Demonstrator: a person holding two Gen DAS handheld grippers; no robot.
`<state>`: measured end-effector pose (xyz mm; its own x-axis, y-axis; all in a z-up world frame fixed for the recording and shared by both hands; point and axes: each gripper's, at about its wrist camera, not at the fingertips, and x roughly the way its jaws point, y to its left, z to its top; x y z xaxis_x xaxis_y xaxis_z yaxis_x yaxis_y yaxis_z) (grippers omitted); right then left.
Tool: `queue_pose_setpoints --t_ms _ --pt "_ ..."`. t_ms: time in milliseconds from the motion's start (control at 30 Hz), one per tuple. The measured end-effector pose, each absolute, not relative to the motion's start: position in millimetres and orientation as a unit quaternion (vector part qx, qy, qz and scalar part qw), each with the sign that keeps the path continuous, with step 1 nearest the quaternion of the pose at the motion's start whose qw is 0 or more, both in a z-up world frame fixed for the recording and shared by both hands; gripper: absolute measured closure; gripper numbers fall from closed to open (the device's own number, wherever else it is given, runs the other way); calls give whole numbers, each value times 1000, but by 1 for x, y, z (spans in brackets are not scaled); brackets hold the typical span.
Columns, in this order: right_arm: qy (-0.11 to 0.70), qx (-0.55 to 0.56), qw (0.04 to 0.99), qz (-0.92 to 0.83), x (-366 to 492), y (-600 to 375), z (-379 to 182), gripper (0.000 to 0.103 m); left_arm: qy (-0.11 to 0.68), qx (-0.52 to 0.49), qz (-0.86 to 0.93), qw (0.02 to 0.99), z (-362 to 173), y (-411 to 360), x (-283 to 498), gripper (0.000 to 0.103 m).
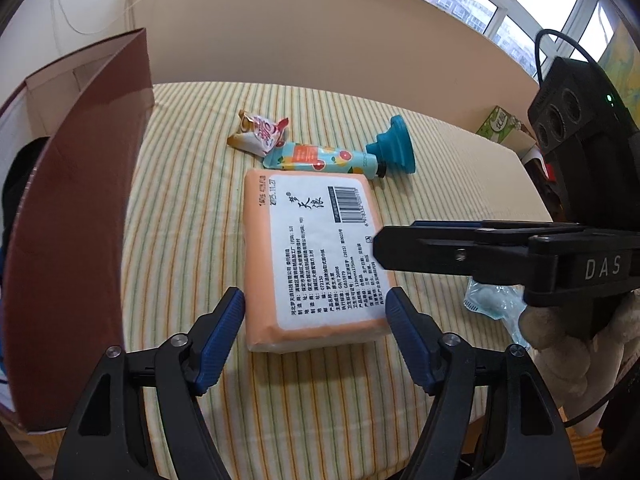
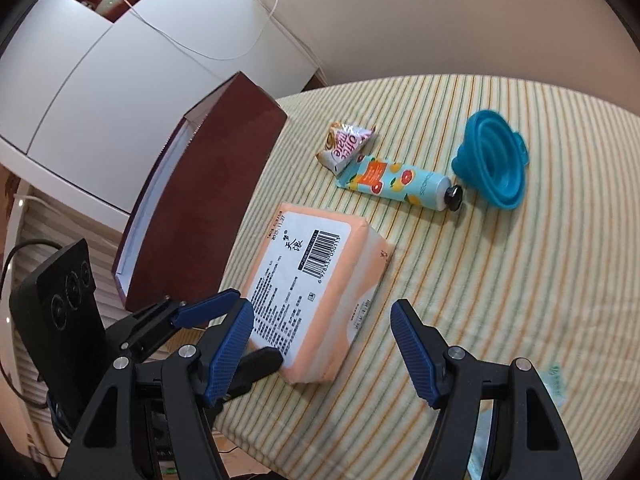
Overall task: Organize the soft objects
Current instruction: 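Close both tools on the tissue pack and lift it, then carry the tissue pack into the shoebox and open both tools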
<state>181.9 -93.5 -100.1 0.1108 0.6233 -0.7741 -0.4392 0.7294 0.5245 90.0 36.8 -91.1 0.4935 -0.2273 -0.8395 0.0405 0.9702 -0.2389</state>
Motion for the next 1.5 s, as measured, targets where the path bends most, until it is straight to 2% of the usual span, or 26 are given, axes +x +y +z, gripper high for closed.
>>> queue_pose_setpoints --t_ms 467,667,1500 --pt "579 60 728 362 180 -66 -118 35 492 -83 -89 862 -94 31 93 28" --pt "577 43 735 354 178 -59 -120 39 482 -73 -82 869 -90 27 91 30" --pt "540 23 761 358 151 -80 -81 42 434 -66 -99 893 -50 7 62 31"
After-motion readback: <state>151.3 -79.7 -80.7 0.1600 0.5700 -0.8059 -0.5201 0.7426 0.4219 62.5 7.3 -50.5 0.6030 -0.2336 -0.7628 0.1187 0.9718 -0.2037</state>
